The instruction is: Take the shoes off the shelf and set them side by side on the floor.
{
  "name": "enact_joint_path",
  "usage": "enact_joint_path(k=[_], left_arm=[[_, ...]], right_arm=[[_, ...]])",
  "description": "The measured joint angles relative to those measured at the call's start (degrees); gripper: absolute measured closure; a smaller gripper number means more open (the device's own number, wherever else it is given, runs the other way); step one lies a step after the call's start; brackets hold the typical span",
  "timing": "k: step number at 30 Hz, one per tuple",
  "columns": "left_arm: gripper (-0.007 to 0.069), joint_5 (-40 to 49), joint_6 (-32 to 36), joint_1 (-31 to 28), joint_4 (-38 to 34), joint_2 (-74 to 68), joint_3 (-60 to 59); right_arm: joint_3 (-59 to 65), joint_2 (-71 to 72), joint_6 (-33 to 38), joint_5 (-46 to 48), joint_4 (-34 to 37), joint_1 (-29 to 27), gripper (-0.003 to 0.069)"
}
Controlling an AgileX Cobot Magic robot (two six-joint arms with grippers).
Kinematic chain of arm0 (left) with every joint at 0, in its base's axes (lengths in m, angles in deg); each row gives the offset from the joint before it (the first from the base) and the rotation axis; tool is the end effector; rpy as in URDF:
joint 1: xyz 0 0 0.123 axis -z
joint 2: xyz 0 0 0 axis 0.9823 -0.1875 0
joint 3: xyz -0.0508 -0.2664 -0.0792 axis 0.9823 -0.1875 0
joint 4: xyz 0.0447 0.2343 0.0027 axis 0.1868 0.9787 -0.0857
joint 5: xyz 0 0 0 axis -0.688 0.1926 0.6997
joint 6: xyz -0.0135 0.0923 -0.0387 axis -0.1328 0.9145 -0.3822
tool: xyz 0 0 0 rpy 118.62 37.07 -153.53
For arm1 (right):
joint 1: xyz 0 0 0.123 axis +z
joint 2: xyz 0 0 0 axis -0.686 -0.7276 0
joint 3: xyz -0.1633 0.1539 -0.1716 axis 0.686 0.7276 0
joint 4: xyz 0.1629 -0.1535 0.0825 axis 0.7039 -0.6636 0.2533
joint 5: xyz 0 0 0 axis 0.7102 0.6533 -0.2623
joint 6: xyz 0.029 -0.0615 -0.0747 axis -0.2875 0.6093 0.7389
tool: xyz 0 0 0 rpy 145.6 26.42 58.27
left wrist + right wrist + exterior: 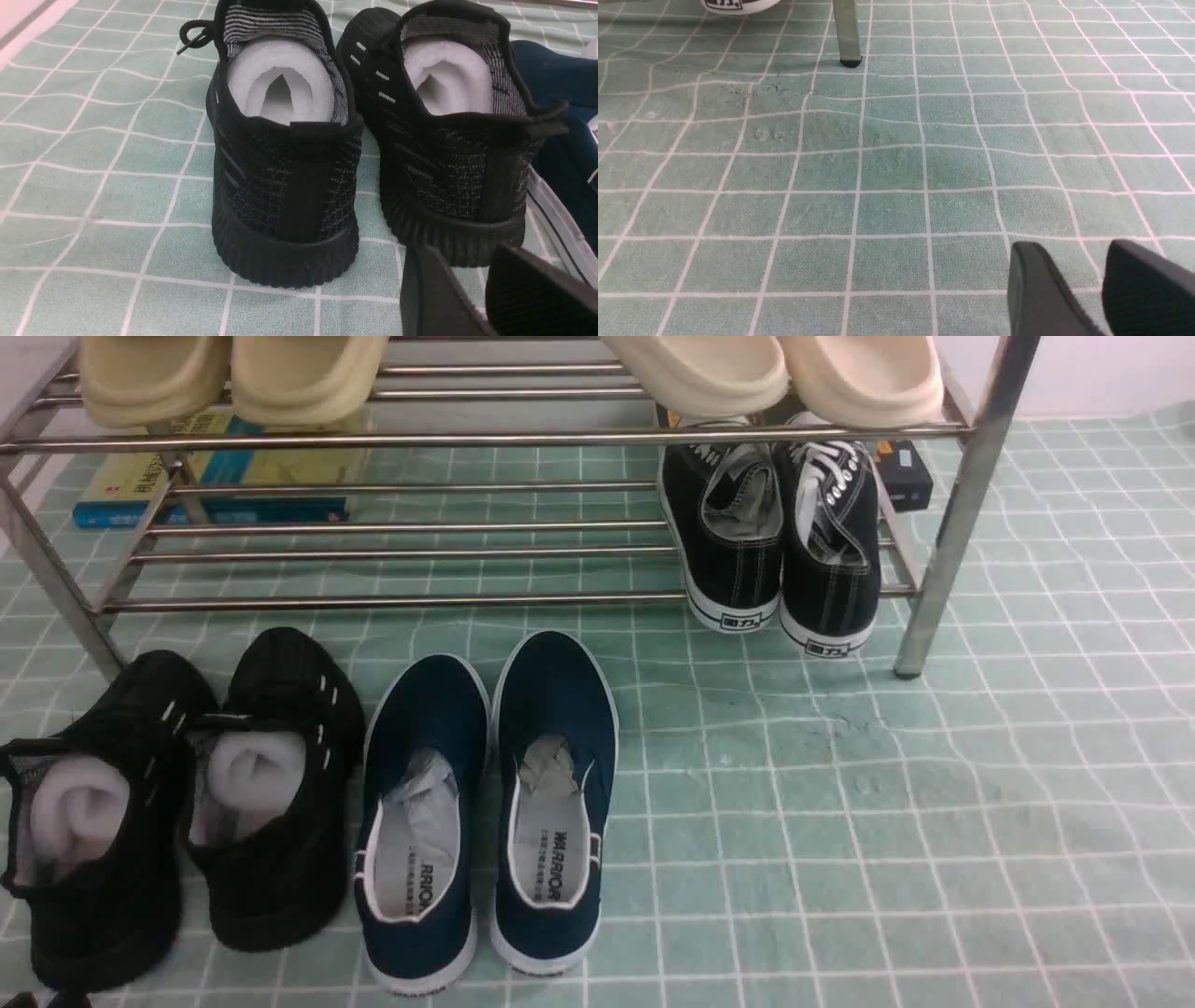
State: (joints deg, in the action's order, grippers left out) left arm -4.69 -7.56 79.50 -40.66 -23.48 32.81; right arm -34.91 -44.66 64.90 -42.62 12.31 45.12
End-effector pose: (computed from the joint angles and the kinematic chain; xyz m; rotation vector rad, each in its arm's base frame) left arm 0.0515 0.0022 0.1713 -0.0736 1.8539 -0.0271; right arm 0.0506 -0.0007 0.1714 0.0440 1.8778 0.0425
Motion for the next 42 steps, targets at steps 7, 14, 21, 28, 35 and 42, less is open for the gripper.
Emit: enact_joint_path(k=[7,14,21,28,35,42], left_arm=[[0.0398,0.0,0.0,0.0,0.0,0.0,0.0],[0.0393,0.0,0.0,0.0,0.0,0.0,0.0],[0.0391,0.0,0.0,0.0,0.0,0.0,0.0],[0.0387,0.0,0.0,0.0,0.0,0.0,0.0],[0.0386,0.0,0.0,0.0,0.0,0.0,0.0],[0.0386,0.0,0.0,0.0,0.0,0.0,0.0]], right_arm=[[0.0,0.0,0.0,0.0,0.0,0.0,0.0421],[0.0,0.0,0.0,0.0,0.0,0.0,0.0421],[0.0,0.0,0.0,0.0,0.0,0.0,0.0421],[0.0,0.0,0.0,0.0,0.0,0.0,0.0421],[0.0,0.0,0.0,0.0,0.0,0.0,0.0421],[0.06,0.0,-12.57,0.14,20.61,0.0,0.0421]])
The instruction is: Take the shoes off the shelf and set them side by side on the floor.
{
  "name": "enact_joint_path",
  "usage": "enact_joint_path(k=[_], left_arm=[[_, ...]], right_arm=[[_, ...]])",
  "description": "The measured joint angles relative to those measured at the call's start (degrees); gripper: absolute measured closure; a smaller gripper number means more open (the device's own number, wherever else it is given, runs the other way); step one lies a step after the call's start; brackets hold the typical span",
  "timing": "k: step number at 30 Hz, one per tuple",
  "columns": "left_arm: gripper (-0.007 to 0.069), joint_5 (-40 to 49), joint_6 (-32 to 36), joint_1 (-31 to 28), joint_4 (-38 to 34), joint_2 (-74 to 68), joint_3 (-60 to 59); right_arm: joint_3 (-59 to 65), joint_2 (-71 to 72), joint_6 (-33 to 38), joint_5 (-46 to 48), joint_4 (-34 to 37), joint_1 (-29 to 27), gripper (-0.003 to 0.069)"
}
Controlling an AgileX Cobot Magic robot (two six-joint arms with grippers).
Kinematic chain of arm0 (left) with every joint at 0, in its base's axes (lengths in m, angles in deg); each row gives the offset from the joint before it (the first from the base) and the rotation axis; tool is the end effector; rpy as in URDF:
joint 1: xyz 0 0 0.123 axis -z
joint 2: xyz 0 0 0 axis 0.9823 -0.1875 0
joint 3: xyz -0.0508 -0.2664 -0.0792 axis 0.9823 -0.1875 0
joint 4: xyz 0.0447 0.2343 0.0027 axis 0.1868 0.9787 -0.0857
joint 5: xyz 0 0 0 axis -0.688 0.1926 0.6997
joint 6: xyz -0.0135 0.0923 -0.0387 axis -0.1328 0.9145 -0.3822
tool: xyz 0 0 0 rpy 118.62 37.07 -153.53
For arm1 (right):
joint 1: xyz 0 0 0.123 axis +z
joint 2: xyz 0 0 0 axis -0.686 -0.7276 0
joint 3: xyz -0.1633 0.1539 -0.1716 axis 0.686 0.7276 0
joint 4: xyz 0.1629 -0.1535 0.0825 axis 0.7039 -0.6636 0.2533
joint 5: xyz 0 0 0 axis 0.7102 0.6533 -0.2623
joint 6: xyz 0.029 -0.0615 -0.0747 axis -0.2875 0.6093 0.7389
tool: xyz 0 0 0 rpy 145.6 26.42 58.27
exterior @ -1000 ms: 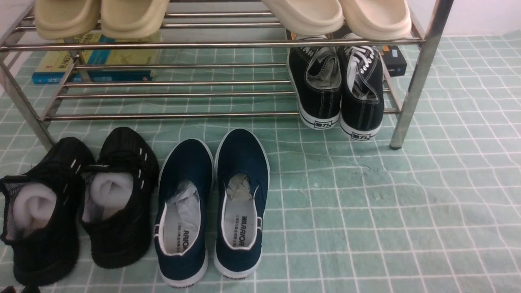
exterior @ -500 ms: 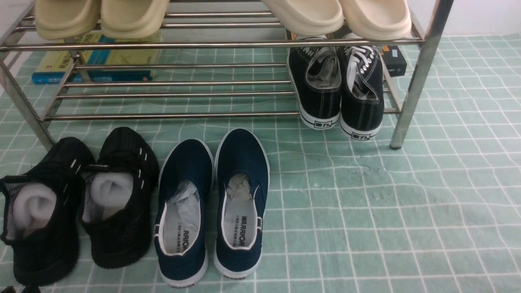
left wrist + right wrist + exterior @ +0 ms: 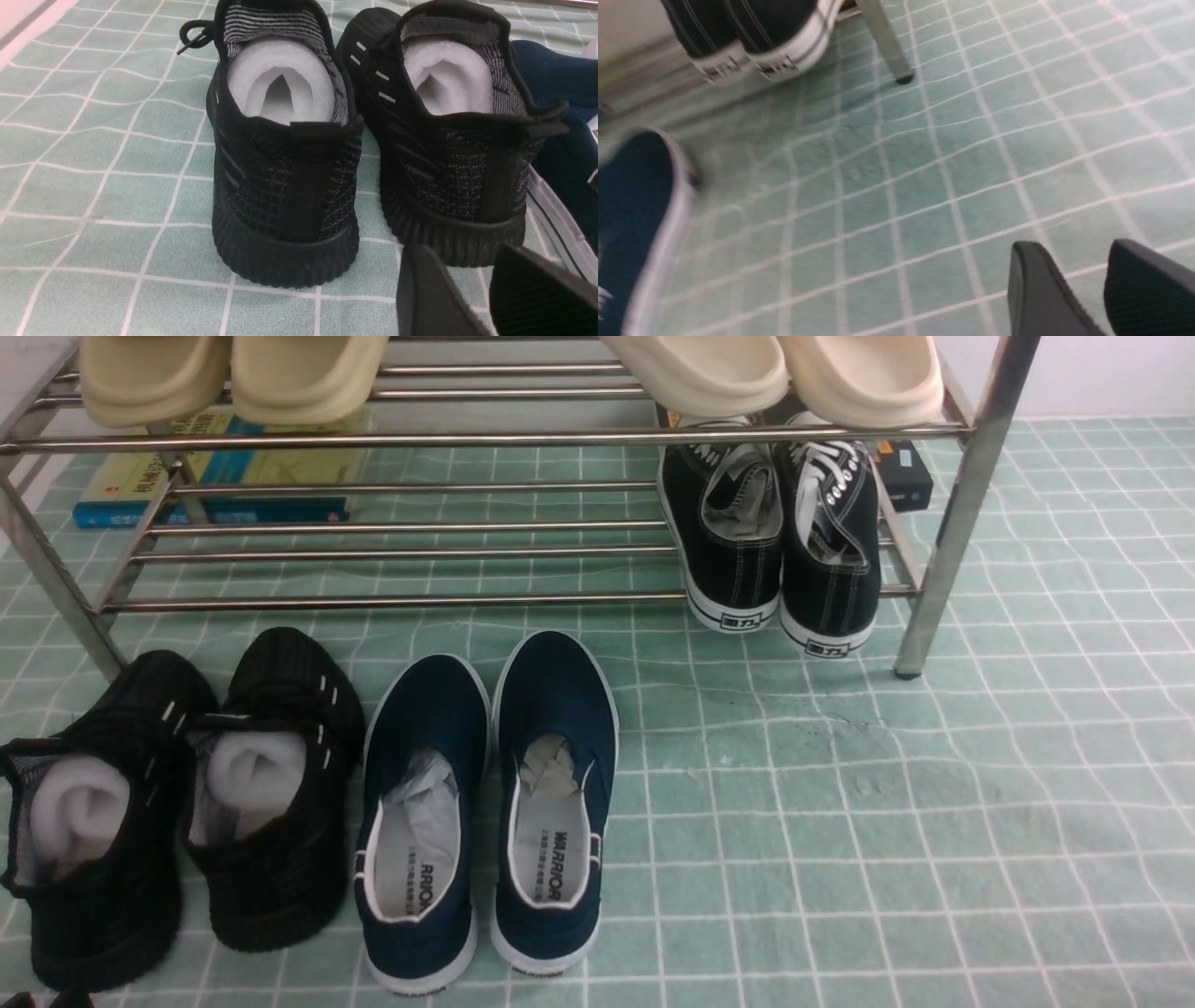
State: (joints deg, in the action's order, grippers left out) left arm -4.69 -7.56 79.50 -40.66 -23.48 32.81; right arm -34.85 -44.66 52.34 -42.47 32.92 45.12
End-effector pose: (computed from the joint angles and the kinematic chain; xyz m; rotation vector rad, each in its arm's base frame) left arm 0.0515 0.0022 0.1713 -0.0736 1.8539 -0.0271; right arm 0.0500 0.0132 0.1725 0.4683 1.8428 0.5494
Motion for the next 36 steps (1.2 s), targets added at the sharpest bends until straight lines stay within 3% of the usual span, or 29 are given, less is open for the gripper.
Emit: enact_joint_path(k=[4,13,18,22,23,25,28,30,34,36], left_arm=[[0.0385,0.0,0.0,0.0,0.0,0.0,0.0],[0.0385,0.0,0.0,0.0,0.0,0.0,0.0],[0.0385,0.0,0.0,0.0,0.0,0.0,0.0],[0.0385,0.0,0.0,0.0,0.0,0.0,0.0],[0.0385,0.0,0.0,0.0,0.0,0.0,0.0],[0.0385,0.0,0.0,0.0,0.0,0.0,0.0],[0.0385,0.0,0.0,0.0,0.0,0.0,0.0],[0.0385,0.0,0.0,0.0,0.0,0.0,0.0],[0.0385,0.0,0.0,0.0,0.0,0.0,0.0],[0.0385,0.0,0.0,0.0,0.0,0.0,0.0]], right_arm=[[0.12,0.0,-5.56,0.56,10.33,0.0,0.0421],[0.4,0.0,-6.08,0.11,15.53,0.0,0.0421],[-6.27,-0.29,1.38,0.44,14.86,0.0,0.0447],[-16.2,-5.68,7.72,3.88,10.19,0.0,0.0547],[-21.29,-11.4,9.79,8.42,6.87,0.0,0.0612],[-27.16,-19.09,10.48,15.99,2.87,0.0,0.0665],[-33.79,-30.75,10.9,26.01,0.08,0.0,0.0672],[-35.36,-35.71,11.15,28.61,0.15,0.0,0.0672],[-40.79,-50.28,18.77,30.89,6.49,0.0,0.0671],[-44.83,-58.8,31.0,32.37,16.16,0.0,0.0663]])
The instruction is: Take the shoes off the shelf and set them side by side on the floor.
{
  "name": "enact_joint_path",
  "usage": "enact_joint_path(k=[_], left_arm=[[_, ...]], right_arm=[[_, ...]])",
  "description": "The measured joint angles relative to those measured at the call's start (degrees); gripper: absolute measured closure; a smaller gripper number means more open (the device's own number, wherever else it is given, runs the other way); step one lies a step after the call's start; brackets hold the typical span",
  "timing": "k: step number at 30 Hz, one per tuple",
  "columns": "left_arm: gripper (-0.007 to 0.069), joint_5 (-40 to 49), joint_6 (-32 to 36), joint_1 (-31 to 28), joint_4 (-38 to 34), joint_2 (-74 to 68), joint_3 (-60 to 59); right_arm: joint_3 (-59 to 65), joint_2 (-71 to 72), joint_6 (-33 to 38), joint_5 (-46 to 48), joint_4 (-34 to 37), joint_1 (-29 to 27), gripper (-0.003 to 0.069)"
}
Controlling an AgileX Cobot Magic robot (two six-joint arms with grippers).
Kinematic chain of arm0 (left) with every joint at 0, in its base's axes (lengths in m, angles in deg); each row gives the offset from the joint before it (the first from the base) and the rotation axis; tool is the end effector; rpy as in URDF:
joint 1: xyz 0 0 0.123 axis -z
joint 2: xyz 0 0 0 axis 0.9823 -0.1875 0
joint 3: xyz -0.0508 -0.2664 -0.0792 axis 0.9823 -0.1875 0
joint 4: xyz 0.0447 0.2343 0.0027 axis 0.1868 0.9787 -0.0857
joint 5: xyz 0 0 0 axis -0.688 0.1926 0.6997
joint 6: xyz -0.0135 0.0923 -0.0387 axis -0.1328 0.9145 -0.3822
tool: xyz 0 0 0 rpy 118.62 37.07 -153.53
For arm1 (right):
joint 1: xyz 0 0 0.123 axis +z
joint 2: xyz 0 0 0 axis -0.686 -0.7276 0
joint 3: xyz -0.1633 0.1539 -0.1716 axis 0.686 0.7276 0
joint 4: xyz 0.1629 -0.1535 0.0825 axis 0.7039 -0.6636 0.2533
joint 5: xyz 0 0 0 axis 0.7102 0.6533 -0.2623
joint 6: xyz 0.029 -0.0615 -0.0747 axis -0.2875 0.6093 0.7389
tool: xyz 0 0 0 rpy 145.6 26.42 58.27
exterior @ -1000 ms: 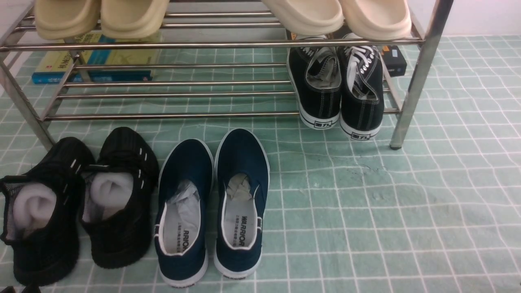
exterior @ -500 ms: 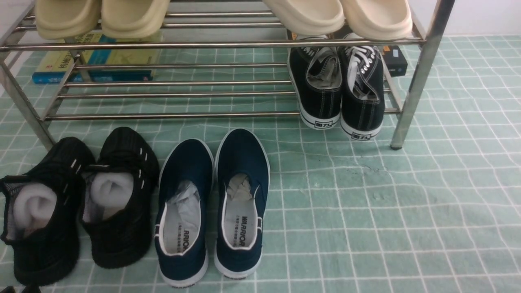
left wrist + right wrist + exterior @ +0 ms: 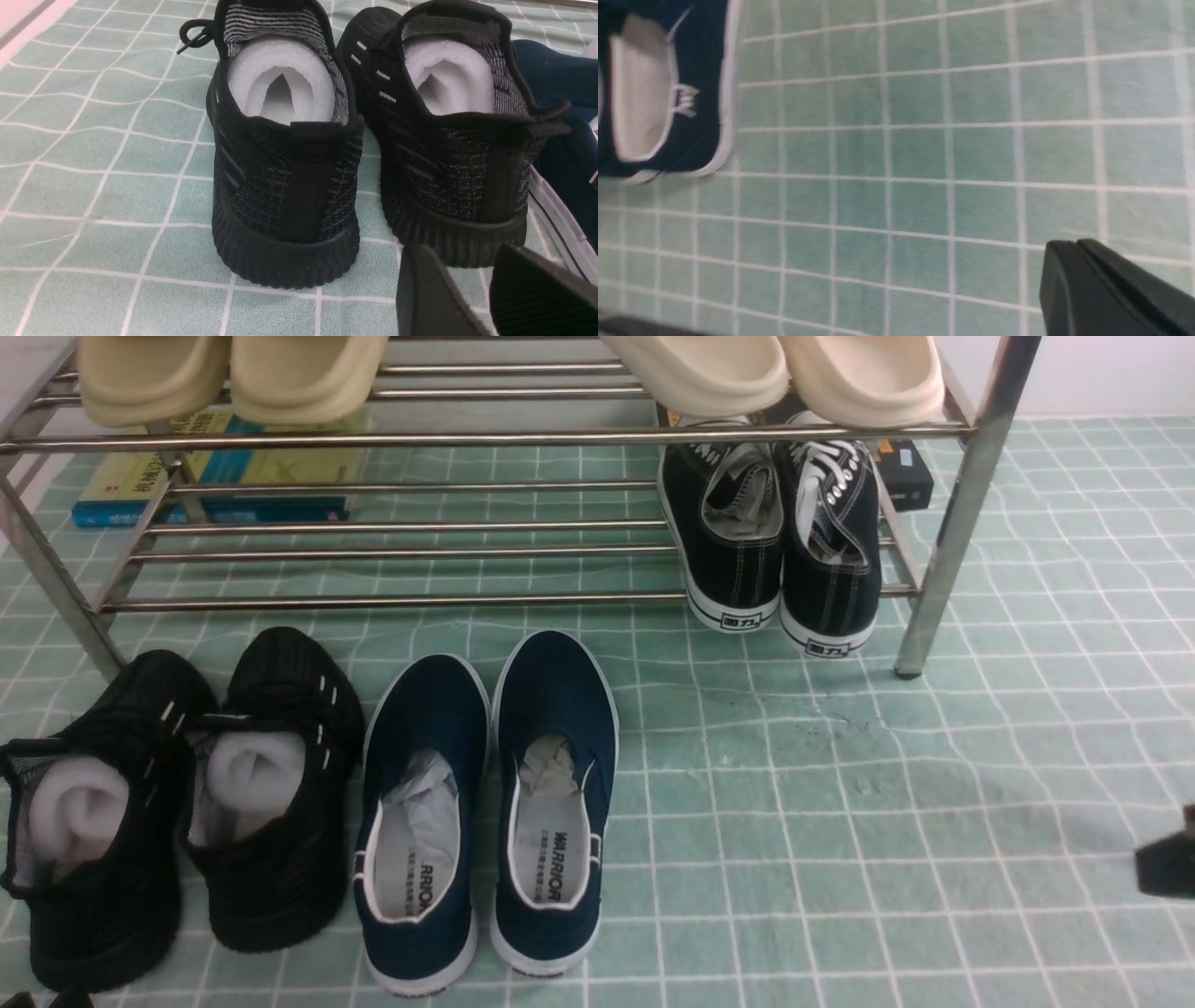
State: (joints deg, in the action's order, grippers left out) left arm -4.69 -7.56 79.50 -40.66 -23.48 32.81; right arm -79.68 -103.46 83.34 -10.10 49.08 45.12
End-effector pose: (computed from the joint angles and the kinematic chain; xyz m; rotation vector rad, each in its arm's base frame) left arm 0.0515 0.0022 0.1713 -0.0736 1.8539 -0.0271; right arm 0.1680 0.0509 0.2889 -0.0094 2.5776 0.6759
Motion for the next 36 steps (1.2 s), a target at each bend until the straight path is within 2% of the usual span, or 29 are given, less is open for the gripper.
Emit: enact_joint_path(k=[3,5,9,11,12,13,14,16,19,23,29,36], left_arm=[[0.0385,0.0,0.0,0.0,0.05,0.0,0.0],[0.0385,0.0,0.0,0.0,0.05,0.0,0.0],[0.0385,0.0,0.0,0.0,0.05,0.0,0.0],[0.0385,0.0,0.0,0.0,0.05,0.0,0.0],[0.0385,0.0,0.0,0.0,0.05,0.0,0.0],[0.0385,0.0,0.0,0.0,0.05,0.0,0.0],[0.0385,0.0,0.0,0.0,0.05,0.0,0.0],[0.0385,0.0,0.0,0.0,0.05,0.0,0.0],[0.0385,0.0,0.0,0.0,0.05,0.0,0.0],[0.0385,0.0,0.0,0.0,0.05,0.0,0.0],[0.0385,0.0,0.0,0.0,0.05,0.0,0.0],[0.0385,0.0,0.0,0.0,0.05,0.0,0.0]], right_arm=[[-5.42,-6.02,9.87,3.08,9.34,0.0,0.0642],[-9.07,-9.57,14.09,4.77,12.53,0.55,0.062],[-19.91,-17.09,15.15,5.41,11.52,6.65,0.0552],[-25.07,-20.08,12.53,5.41,8.06,11.12,0.0524],[-25.66,-20.85,12.15,5.41,7.57,11.63,0.052],[-31.38,-24.11,7.98,5.32,2.51,16.11,0.0484],[-32.04,-24.94,7.47,5.34,1.91,16.58,0.048],[-41.5,-30.72,-0.31,4.54,-7.52,22.41,0.0403],[-49.72,-37.46,-7.82,2.97,-16.19,26.85,0.0328],[-59.93,-46.72,-12.79,1.39,-26.75,30.77,0.024],[-67.21,-56.22,-13.25,1.05,-37.22,32.93,0.0207],[-67.99,-60.97,-13.84,-1.79,-45.76,33.0,0.0204]])
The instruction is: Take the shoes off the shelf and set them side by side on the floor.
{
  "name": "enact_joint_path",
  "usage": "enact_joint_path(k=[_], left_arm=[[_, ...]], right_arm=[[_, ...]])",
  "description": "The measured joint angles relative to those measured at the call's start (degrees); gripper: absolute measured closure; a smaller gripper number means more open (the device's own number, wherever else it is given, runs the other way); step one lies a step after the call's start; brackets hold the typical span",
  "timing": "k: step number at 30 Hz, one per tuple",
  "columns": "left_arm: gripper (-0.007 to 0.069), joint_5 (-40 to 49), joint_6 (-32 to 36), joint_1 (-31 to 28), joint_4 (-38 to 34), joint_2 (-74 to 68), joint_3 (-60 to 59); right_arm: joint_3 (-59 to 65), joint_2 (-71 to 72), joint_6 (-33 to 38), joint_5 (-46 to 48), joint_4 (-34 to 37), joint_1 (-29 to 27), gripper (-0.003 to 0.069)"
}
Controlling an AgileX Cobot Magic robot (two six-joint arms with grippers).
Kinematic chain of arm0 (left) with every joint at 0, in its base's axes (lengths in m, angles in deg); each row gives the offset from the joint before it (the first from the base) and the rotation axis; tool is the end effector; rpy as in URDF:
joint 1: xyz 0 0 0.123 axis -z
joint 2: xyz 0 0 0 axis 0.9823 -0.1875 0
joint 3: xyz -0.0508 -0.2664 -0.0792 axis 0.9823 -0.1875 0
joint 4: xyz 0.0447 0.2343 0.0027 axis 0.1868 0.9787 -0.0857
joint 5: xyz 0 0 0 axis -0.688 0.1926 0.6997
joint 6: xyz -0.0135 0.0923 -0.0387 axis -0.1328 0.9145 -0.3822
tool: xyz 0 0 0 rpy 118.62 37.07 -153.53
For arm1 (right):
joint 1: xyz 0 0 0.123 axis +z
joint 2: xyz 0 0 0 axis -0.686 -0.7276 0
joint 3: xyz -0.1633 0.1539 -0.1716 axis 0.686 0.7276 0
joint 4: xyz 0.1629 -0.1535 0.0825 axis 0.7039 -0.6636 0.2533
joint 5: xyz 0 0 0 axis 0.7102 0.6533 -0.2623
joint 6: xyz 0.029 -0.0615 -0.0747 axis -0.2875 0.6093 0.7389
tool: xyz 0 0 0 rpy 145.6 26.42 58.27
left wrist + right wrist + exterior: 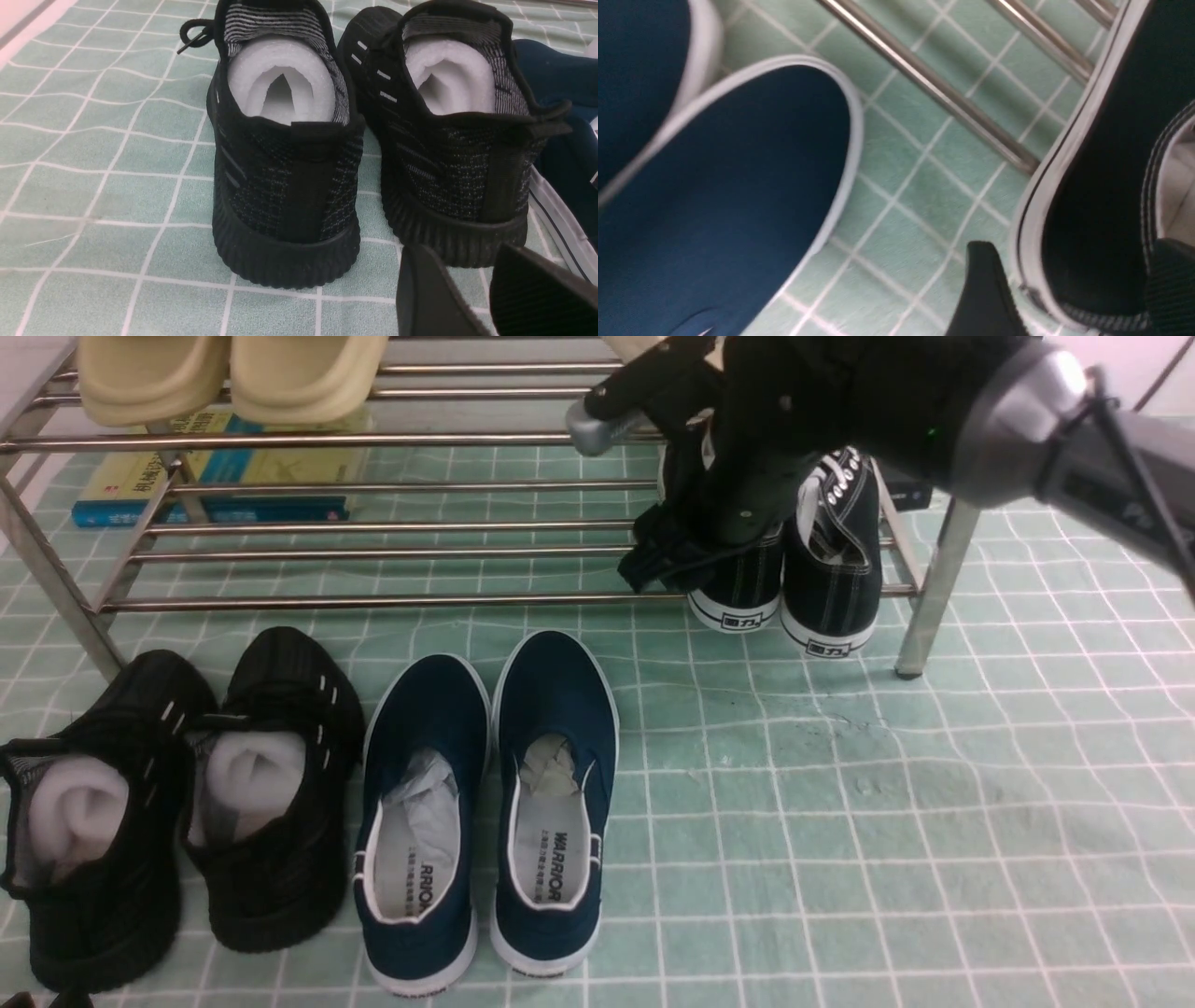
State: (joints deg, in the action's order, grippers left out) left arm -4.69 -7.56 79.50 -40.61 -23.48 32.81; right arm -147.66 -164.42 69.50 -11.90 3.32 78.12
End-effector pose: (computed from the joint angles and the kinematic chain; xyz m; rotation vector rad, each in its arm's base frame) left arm 0.0515 0.0022 0.1713 -0.0730 1.8539 -0.0263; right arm 0.3922 0.2515 0.2817 -0.7959 2.3753 -0.0083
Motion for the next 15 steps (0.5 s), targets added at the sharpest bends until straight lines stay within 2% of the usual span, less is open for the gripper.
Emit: enact_joint_path(k=[9,15], left_arm=[[0.0385,0.0,0.0,0.0,0.05,0.0,0.0],[0.0385,0.0,0.0,0.0,0.11,0.0,0.0]], right_arm=[[-0.06,-2.09,-5.14,-4.22,-10.37,0.11,0.0204],[-0.13,-2.49,-6.87,-4.42,-10.82,0.11,0.0204]])
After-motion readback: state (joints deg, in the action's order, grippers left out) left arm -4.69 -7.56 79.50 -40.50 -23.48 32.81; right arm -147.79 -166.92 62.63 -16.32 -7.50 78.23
